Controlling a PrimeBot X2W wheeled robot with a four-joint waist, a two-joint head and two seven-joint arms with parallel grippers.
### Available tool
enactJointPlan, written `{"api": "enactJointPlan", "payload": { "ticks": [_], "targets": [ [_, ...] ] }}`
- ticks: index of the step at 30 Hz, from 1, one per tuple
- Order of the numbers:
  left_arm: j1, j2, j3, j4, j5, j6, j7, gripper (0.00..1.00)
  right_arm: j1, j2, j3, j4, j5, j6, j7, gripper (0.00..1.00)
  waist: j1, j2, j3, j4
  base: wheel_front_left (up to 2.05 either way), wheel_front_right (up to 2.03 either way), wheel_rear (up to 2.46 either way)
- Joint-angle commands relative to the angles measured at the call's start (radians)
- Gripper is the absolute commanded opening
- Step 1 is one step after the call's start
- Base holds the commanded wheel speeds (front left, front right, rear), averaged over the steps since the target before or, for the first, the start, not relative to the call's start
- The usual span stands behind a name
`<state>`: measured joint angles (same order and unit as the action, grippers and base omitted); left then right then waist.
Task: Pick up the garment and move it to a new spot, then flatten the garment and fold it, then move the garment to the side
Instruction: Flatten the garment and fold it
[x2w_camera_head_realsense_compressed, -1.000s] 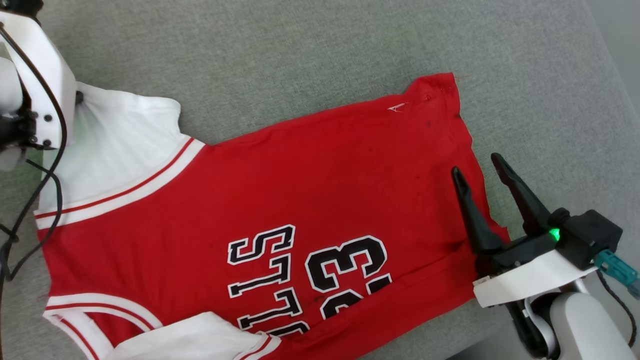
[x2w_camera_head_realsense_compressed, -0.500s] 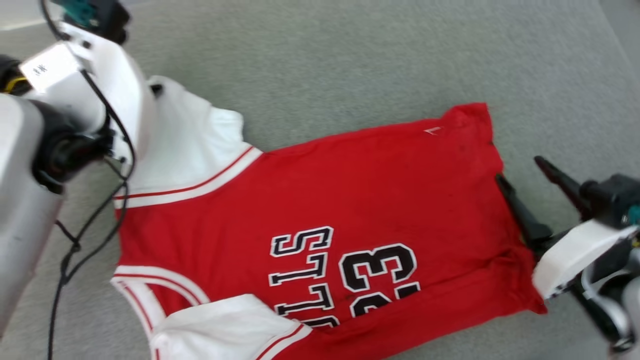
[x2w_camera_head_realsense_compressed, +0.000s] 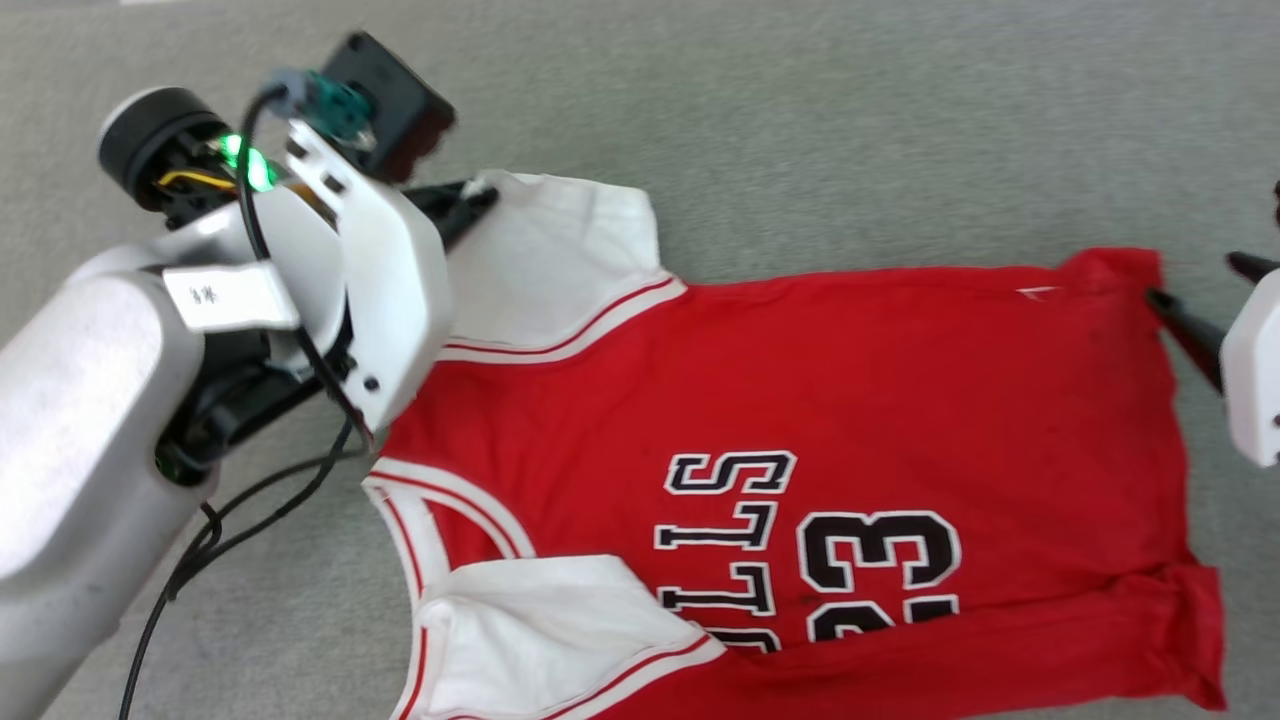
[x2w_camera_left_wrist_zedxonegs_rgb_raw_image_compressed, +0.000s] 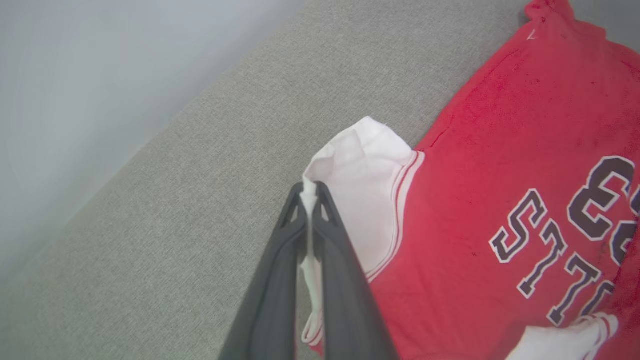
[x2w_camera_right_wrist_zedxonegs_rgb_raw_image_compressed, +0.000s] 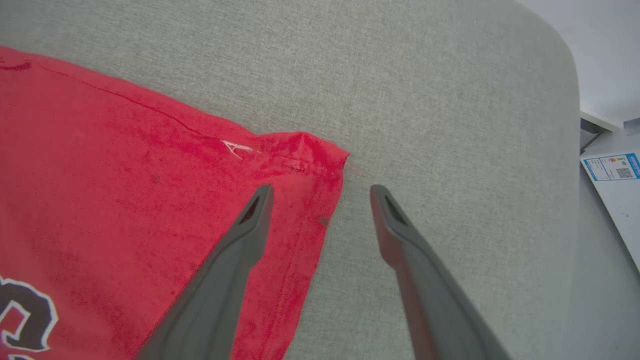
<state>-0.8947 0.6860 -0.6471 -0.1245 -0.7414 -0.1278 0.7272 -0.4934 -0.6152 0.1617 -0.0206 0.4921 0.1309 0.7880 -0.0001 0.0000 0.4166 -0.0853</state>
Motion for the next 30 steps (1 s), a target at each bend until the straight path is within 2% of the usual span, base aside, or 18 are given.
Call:
{"api": "enactJointPlan", "payload": {
  "ticks": [1, 6, 12, 19, 21, 22, 30],
  "targets": [
    [0.014, 0.004, -0.004, -0.026, 0.007, 0.002, -0.006, 0.00, -0.025, -0.018, 0.007, 0.020, -0.012, 0.000, 0.032, 1.00, 0.0001, 0.0000, 0.030, 0.038, 0.00, 0.00, 0.00],
    [0.031, 0.000, -0.006, -0.109, 0.014, 0.020, -0.019, 0.00, -0.080, -0.047, 0.026, 0.097, -0.015, 0.000, 0.110, 1.00, 0.0001, 0.0000, 0.063, 0.080, 0.00, 0.00, 0.00],
    [0.047, -0.003, -0.010, -0.170, 0.025, 0.032, -0.032, 0.00, -0.099, -0.074, 0.069, 0.170, -0.028, 0.000, 0.134, 1.00, 0.0001, 0.0000, 0.094, 0.114, 0.00, 0.00, 0.00],
    [0.074, 0.000, -0.014, -0.187, 0.025, 0.050, -0.047, 0.00, -0.071, -0.038, 0.139, 0.273, 0.004, 0.001, 0.133, 1.00, 0.0001, 0.0000, 0.120, 0.138, 0.00, 0.00, 0.00],
    [0.080, 0.001, -0.016, -0.181, 0.029, 0.052, -0.050, 0.00, -0.065, -0.029, 0.166, 0.279, 0.015, 0.001, 0.122, 0.11, 0.0001, 0.0000, 0.120, 0.140, 0.00, 0.00, 0.00],
    [0.086, 0.000, -0.018, -0.177, 0.029, 0.054, -0.052, 0.00, -0.066, -0.024, 0.169, 0.289, 0.023, 0.001, 0.116, 0.00, 0.0001, 0.0000, 0.117, 0.140, 0.00, 0.00, 0.00],
    [0.141, 0.012, -0.008, -0.138, 0.015, 0.074, -0.091, 0.00, -0.097, -0.032, 0.151, 0.308, 0.048, 0.001, 0.028, 0.00, 0.0001, 0.0000, 0.049, 0.117, 0.00, 0.00, 0.00]
  ]
}}
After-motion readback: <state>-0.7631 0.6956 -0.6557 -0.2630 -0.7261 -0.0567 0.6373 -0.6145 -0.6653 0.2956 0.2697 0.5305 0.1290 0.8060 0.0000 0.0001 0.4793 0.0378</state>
